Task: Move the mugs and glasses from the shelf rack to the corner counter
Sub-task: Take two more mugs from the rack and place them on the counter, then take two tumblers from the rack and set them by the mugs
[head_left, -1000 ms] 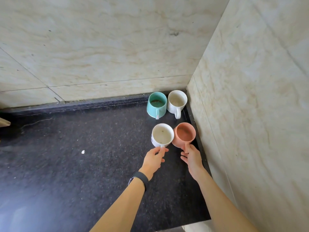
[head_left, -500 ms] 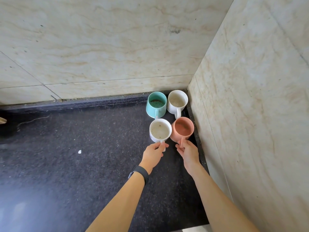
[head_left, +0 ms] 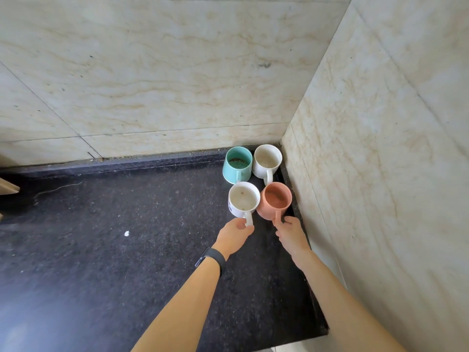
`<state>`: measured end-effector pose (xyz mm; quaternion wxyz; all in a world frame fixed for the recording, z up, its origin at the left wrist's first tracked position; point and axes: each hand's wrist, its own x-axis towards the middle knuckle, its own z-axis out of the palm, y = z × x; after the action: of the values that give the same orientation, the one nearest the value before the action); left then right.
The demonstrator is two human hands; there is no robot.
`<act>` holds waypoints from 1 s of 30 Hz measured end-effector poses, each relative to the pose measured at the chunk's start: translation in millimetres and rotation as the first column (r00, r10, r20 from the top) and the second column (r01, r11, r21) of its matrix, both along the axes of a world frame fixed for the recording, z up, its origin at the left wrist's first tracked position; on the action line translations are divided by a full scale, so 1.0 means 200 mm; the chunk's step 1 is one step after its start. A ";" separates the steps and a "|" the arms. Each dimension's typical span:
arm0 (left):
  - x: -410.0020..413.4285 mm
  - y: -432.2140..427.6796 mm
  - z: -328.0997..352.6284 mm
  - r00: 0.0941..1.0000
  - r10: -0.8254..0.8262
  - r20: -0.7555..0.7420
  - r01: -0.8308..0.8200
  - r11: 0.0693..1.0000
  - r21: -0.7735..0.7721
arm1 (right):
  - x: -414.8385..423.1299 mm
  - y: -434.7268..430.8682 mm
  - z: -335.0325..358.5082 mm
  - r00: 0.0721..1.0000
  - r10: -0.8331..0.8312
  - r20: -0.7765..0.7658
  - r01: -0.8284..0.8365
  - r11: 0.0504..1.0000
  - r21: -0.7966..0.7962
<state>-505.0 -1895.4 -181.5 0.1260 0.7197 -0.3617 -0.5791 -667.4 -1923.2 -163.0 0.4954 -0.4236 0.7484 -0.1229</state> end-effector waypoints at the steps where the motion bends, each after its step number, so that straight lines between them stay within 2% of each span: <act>1: 0.01 0.03 0.02 1.000 -0.017 0.005 0.017 1.000 0.001 | 0.00 0.04 0.06 0.999 0.027 -0.028 -0.026 1.000 0.004; 5: 0.10 0.22 0.14 0.987 -0.149 0.054 0.148 0.989 0.025 | 0.00 0.25 0.22 0.988 0.121 -0.101 -0.118 0.992 0.031; 9: 0.23 0.40 0.28 0.935 -0.276 0.223 0.294 0.955 -0.049 | 0.03 0.48 0.35 0.977 0.191 -0.095 -0.192 0.981 -0.010; 13: 0.41 0.54 0.47 0.868 -0.252 0.427 0.343 0.927 -0.152 | 0.09 0.65 0.50 0.955 0.286 -0.076 -0.294 0.947 -0.129; 16: 0.54 0.68 0.66 0.793 -0.162 0.588 0.356 0.906 -0.230 | 0.17 0.69 0.66 0.910 0.403 -0.094 -0.413 0.872 -0.263; 19: 0.66 0.85 0.87 0.708 -0.012 0.707 0.330 0.889 -0.316 | 0.29 0.71 0.84 0.839 0.531 -0.122 -0.525 0.728 -0.440; 22: 0.76 1.08 1.06 0.611 0.147 0.778 0.263 0.889 -0.375 | 0.46 0.74 1.00 0.727 0.659 -0.195 -0.629 0.524 -0.575; 27: 0.85 1.64 1.27 0.449 0.346 0.824 0.077 0.904 -0.421 | 0.75 0.93 1.16 0.470 0.807 -0.357 -0.762 0.166 -0.626; 30: 0.86 2.03 1.32 0.360 0.392 0.847 -0.044 0.914 -0.404 | 0.92 1.15 1.19 0.337 0.860 -0.383 -0.768 0.016 -0.640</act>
<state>-333.7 -1489.0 82.9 0.0950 0.9293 -0.3569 0.0009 -483.7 -1692.7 75.5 0.2933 -0.9232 0.2114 -0.1303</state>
